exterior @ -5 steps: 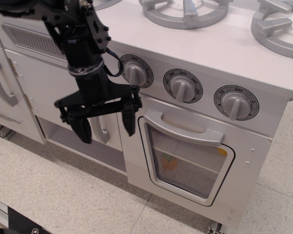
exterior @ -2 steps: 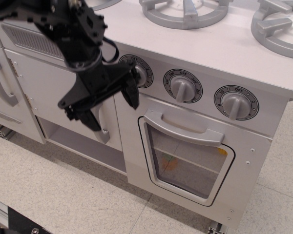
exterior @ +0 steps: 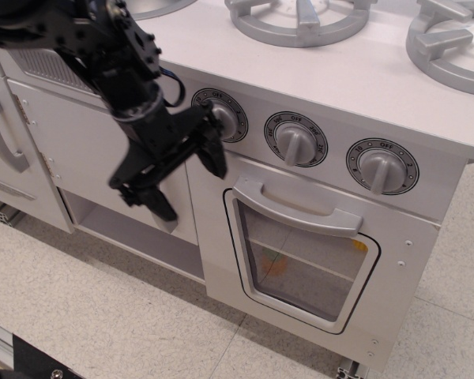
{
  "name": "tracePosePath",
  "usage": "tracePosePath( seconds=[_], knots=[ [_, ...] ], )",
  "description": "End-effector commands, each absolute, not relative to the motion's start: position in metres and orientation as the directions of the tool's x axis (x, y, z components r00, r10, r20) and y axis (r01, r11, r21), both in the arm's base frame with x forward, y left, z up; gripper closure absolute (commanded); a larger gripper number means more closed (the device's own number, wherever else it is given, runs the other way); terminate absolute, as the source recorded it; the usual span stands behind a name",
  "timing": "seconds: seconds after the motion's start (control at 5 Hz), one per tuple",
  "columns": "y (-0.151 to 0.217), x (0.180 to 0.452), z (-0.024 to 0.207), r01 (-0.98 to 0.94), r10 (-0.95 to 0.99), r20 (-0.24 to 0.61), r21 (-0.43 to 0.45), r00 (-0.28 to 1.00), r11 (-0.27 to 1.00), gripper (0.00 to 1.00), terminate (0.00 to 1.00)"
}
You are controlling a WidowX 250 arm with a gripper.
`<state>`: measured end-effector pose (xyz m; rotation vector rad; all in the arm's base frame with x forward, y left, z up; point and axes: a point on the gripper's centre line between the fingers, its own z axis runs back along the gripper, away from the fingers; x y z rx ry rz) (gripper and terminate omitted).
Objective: Open oven
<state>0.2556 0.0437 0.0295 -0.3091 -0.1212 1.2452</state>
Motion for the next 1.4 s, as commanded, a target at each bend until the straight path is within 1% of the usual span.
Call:
tracePosePath(
  seconds=[0.0, 0.6, 1.0, 1.2],
  knots=[
    [0.031, 0.270, 0.015, -0.888, 0.941, -0.110, -0.382, 0.319, 0.256, 0.00, 0.00],
    [-0.004, 0.281, 0.002, -0.877, 0.939, -0.119, -0.412, 0.322, 0.249, 0.00, 0.00],
    [-0.009, 0.282, -0.023, -0.882, 0.946, -0.099, -0.403, 0.309, 0.245, 0.00, 0.00],
    [-0.007, 0.281, -0.030, -0.892, 0.944, -0.116, -0.380, 0.310, 0.246, 0.00, 0.00]
  ],
)
